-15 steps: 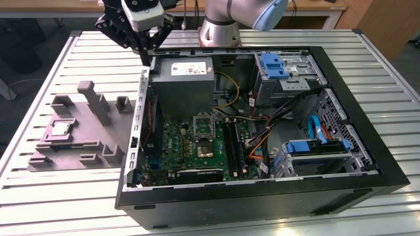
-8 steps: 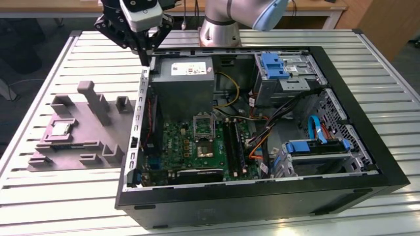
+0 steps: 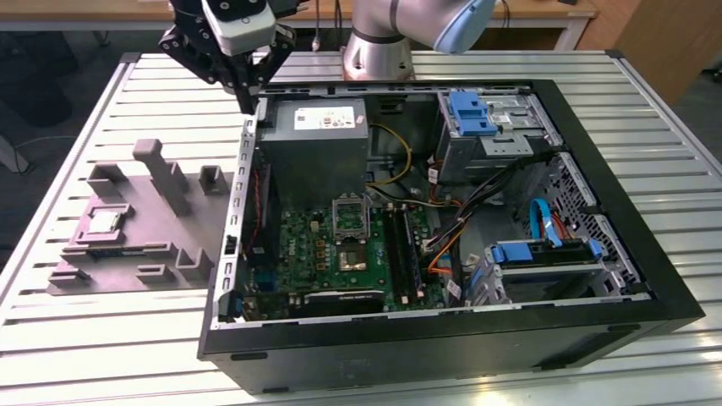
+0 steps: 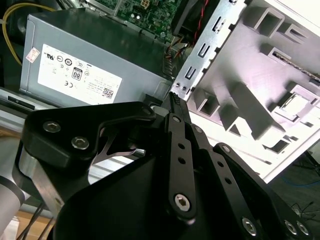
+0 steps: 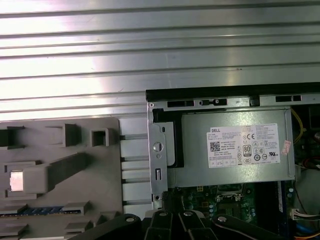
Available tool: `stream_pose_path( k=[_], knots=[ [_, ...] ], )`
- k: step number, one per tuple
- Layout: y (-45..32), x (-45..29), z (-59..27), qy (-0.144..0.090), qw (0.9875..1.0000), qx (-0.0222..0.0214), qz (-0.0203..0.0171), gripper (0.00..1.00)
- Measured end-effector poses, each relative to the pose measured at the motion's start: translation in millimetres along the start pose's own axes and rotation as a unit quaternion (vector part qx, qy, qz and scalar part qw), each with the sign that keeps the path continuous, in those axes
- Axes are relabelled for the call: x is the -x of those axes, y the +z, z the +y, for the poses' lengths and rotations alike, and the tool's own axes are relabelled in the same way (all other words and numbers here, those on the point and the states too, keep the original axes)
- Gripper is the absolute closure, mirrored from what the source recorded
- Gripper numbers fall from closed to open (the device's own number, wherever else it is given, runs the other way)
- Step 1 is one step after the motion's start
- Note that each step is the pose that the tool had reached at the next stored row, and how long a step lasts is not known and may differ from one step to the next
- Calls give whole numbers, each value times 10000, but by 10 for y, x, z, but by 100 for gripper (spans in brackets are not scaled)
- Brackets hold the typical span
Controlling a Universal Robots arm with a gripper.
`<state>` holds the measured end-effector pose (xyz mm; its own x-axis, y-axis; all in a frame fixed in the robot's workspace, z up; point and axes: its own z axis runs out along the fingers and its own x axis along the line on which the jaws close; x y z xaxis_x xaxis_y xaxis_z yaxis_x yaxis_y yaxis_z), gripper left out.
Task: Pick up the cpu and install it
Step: 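Reach for the cpu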
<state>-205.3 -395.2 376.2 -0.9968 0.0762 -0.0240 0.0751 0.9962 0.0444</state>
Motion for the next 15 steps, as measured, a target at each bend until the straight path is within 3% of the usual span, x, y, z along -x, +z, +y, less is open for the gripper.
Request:
stream_pose_path(
  k=[15],
  knots=[
    [12,-59,-5,0,10000,0,4,89]
  ],
)
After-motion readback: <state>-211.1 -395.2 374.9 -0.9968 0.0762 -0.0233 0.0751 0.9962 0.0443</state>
